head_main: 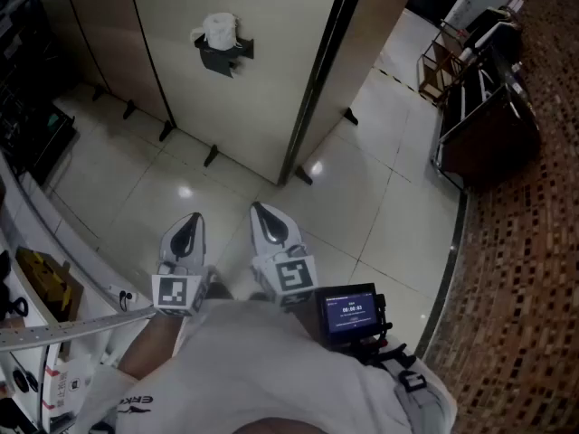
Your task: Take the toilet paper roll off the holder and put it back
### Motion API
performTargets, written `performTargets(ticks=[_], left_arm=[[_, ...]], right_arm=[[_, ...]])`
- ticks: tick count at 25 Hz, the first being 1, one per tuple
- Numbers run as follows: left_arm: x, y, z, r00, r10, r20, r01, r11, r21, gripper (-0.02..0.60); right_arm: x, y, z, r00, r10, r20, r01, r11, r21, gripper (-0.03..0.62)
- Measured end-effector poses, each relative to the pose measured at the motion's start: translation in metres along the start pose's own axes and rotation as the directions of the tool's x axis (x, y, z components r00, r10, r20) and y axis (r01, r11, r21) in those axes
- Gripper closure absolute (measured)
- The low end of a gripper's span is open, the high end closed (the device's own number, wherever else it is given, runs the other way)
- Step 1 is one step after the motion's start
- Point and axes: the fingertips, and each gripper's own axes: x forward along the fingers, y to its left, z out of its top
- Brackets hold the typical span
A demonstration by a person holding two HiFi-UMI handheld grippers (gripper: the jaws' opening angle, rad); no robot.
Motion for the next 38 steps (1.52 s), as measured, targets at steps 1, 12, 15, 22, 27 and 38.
performTargets(ticks=[1, 12, 15, 22, 27, 38], left_arm=[[0.005, 0.004, 0.0, 1.0, 0.0, 0.002, 0.0, 1.0, -0.001, 0.58], [0.093, 0.081, -0.003, 0.999, -0.039, 0.025, 0.04, 0.999, -0.026, 0.58], [0.122, 0.123, 0.006, 0.998, -0.046, 0.05, 0.048, 0.999, -0.027, 0.58], [0.178, 0.208, 0.032, 0.993, -0.101, 0.058, 0.102, 0.994, -0.031, 0.579], [0.213, 0.26, 0.03, 0.991, -0.108, 0.083, 0.112, 0.993, -0.039, 0.58], [0.29, 0.285, 0.041, 0.986, -0.123, 0.108, 0.128, 0.991, -0.042, 0.578]], right_arm=[[0.006, -0.002, -0.001, 1.0, -0.001, -0.005, 0.001, 1.0, -0.001, 0.58], [0.11, -0.018, 0.002, 0.999, -0.047, -0.02, 0.046, 0.998, -0.044, 0.58], [0.153, -0.015, 0.014, 0.998, -0.062, -0.018, 0.06, 0.997, -0.054, 0.58], [0.258, 0.001, 0.032, 0.995, -0.095, -0.015, 0.094, 0.993, -0.07, 0.58], [0.318, 0.002, 0.041, 0.992, -0.125, -0.005, 0.124, 0.988, -0.089, 0.58], [0.383, -0.05, 0.056, 0.984, -0.18, 0.002, 0.18, 0.977, -0.111, 0.58]])
